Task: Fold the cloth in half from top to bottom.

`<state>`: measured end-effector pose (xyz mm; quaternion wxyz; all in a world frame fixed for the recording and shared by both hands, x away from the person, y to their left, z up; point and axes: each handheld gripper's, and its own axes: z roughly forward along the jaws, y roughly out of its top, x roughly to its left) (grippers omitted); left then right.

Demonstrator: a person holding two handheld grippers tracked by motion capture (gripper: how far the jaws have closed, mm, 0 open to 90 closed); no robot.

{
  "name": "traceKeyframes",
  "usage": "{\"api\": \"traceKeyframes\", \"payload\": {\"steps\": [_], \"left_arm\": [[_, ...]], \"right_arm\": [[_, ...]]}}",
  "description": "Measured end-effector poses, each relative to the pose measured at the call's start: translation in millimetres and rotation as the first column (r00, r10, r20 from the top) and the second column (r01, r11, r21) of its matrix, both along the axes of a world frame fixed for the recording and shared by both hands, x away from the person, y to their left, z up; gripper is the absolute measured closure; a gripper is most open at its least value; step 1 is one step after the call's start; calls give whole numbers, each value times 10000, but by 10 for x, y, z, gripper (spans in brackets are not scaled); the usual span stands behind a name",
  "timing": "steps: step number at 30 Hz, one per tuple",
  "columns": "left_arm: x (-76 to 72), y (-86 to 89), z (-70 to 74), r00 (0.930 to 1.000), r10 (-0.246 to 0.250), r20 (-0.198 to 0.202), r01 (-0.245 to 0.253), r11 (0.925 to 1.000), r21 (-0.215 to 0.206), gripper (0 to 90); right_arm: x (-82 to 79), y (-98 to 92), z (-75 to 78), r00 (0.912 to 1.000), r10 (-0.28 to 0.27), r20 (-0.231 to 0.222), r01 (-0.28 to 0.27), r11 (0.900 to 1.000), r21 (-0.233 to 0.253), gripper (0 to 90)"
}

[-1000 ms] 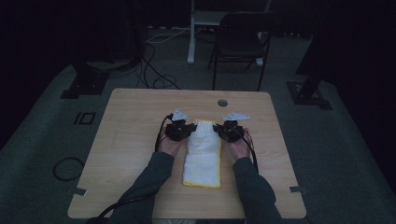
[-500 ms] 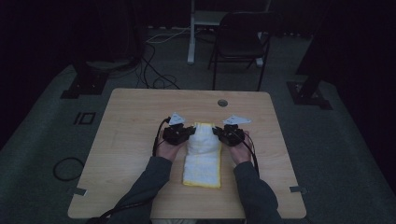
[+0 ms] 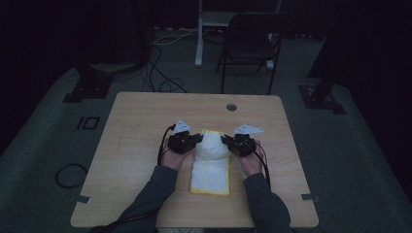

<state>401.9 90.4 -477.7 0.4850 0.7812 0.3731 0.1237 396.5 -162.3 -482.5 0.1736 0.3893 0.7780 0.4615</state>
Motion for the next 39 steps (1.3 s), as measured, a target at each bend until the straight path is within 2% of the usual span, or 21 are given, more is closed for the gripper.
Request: {"api": "traceKeyframes", "payload": {"steps": [4,12,20,39], "left_arm": [[-45,-1,-1,10000,-61,12,61,10000,-46,860],[-155,20,-4,9999,-139,47,140,9998,-173,860],[-282,73,-47,10000,-48,-44,45,9983,-574,859],[-505,111,-160,9998,-95,-190,81,9971,-756,855]], "right_arm": [[-66,-14,-26,10000,-49,-41,50,9998,207,848],[-182,-10,-51,10000,-18,1,18,9998,213,847],[-290,2,-41,9999,72,100,-75,9996,281,847],[-474,6,-131,9997,255,-55,-253,9991,339,847]]}}
